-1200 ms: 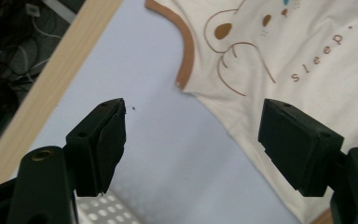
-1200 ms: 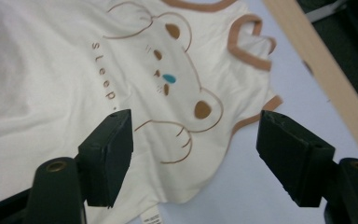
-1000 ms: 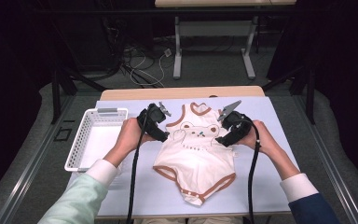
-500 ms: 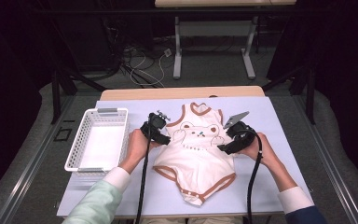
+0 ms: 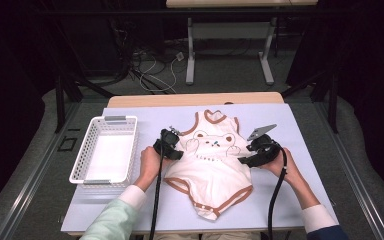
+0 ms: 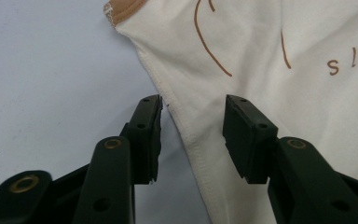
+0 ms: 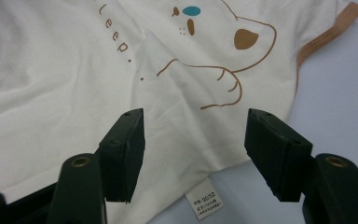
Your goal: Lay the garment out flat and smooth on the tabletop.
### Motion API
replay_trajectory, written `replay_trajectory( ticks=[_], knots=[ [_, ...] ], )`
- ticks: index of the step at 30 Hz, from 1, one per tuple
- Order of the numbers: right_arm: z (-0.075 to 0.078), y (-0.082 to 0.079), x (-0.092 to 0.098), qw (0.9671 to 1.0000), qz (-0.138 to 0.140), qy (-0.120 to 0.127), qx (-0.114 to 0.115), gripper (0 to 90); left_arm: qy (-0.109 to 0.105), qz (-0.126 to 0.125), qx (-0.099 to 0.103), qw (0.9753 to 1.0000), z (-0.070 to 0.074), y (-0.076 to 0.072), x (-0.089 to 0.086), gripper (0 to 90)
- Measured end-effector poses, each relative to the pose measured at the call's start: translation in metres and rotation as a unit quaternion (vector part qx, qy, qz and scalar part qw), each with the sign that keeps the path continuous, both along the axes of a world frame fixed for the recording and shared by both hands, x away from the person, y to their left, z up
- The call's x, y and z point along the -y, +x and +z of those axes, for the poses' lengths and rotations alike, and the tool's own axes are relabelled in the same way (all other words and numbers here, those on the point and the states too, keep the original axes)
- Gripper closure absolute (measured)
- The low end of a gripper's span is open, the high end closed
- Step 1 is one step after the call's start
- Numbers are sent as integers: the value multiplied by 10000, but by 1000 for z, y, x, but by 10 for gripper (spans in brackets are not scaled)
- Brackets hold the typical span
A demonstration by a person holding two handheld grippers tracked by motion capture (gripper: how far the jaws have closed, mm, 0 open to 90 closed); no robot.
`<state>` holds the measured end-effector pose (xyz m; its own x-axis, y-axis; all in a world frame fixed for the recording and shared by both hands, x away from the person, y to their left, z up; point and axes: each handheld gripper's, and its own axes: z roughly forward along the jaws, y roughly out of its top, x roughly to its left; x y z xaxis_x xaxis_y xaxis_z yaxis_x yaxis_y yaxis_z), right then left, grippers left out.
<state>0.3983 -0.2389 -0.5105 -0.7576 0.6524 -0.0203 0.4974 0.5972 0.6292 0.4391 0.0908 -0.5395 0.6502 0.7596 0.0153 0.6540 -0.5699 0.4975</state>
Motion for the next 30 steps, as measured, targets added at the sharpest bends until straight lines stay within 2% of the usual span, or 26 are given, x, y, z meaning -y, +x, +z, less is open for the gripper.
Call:
replay_trajectory(
  ticks=[1, 4, 8, 10, 11, 14, 16, 25, 28, 30],
  knots=[
    [-1, 0, 0, 10000, -33, 69, 14, 379, -59, -37, -19, 10000, 0, 0, -1, 639],
    [-2, 0, 1, 10000, -37, 72, -18, 391, -209, -65, -35, 9998, -2, -3, -2, 743],
    [-3, -1, 1, 10000, -40, 72, 6, 402, -278, -107, -66, 9995, -2, -5, -1, 863],
    [-3, -3, 1, 9999, -122, 79, -48, 404, -301, -71, -57, 9995, -3, -5, -2, 876],
    [-3, -3, 2, 10000, -61, 69, 0, 404, -323, -36, -39, 9995, -3, -6, -2, 879],
    [-4, -3, 4, 9999, -108, 67, -12, 406, -328, 37, 16, 9995, -3, -9, -5, 884],
    [-4, -2, 6, 9999, -127, 71, -90, 406, -309, 113, 62, 9994, -3, -12, -7, 886],
    [-5, 0, 7, 9997, -238, 89, -66, 411, -62, 156, 321, 9993, -2, -25, -14, 891],
    [-6, 2, 9, 9997, -224, 116, -51, 412, -60, 178, 416, 9990, 0, -29, -16, 891],
    [-6, 3, 11, 9994, -305, 129, -83, 413, -5, 152, 413, 9990, 2, -32, -18, 891]
  ],
)
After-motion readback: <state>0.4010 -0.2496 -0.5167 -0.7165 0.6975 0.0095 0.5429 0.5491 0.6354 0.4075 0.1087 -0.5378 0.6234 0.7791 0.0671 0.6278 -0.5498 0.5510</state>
